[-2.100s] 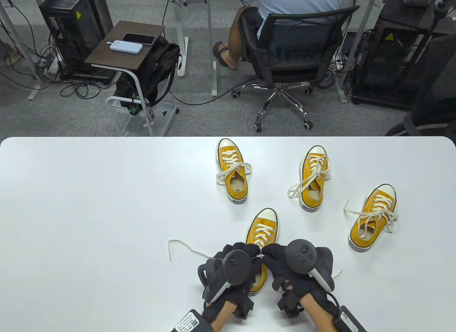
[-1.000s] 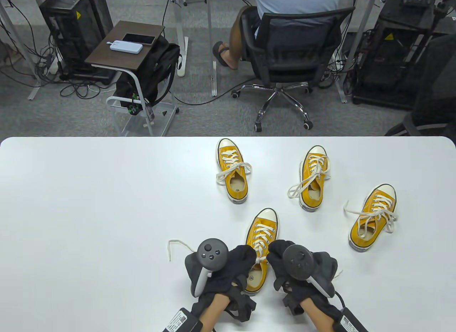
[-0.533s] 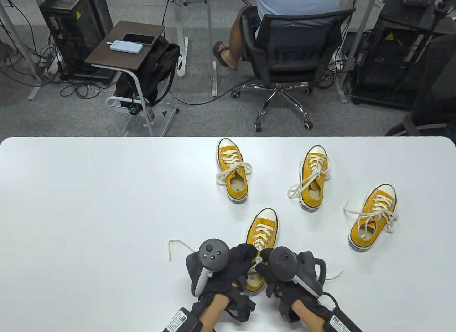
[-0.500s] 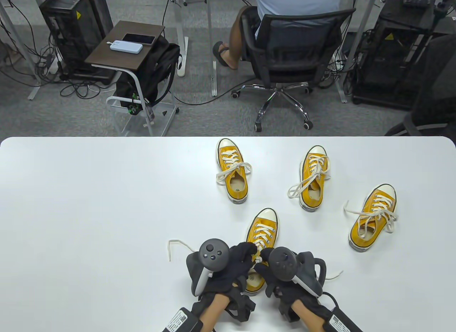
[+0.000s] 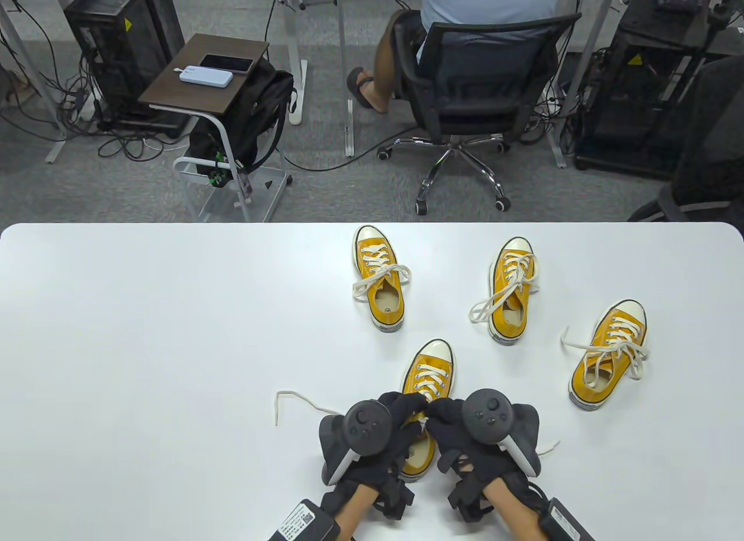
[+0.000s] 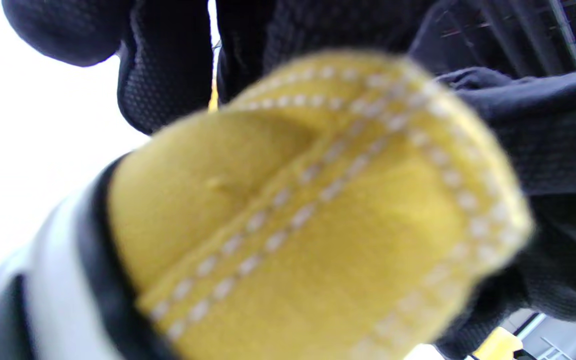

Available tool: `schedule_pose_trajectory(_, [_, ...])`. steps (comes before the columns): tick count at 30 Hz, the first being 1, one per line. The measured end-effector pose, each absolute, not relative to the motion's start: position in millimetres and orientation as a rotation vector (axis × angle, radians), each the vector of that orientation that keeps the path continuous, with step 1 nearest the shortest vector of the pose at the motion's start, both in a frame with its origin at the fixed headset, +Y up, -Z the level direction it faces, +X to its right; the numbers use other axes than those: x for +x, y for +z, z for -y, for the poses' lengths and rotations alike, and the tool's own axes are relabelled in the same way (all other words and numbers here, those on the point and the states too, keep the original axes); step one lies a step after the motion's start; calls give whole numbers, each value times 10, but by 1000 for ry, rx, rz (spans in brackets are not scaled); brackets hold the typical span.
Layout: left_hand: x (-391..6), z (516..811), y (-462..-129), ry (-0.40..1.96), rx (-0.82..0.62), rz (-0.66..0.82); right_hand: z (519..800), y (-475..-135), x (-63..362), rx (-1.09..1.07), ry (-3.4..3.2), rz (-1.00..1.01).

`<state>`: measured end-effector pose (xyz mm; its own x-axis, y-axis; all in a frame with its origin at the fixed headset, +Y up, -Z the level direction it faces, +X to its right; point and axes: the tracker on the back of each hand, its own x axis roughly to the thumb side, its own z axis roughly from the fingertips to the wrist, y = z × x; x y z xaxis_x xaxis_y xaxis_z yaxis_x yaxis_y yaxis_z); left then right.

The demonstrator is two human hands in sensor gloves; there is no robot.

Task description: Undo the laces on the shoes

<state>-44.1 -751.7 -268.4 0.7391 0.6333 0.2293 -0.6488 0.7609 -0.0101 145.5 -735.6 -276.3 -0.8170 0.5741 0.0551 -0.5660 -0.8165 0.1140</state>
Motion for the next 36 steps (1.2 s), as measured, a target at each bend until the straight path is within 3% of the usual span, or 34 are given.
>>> schedule_pose_trajectory(7, [-396,7496,-2666,637,174,248,7369,-2775,1477,117,2498,-149])
schedule_pose_trajectory(20, [-403,7516,-2685,678,163,266,7450,-2828,1539,80,2369,-245])
schedule_pose_trajectory(30, [-525,7646,-2770,861,53,144,7430,-2832,1554,68,2502,-205])
schedule_pose_trajectory(36, [-515,7630,-2768,846,69,147,7389,-2809,1533,94,2529,-155])
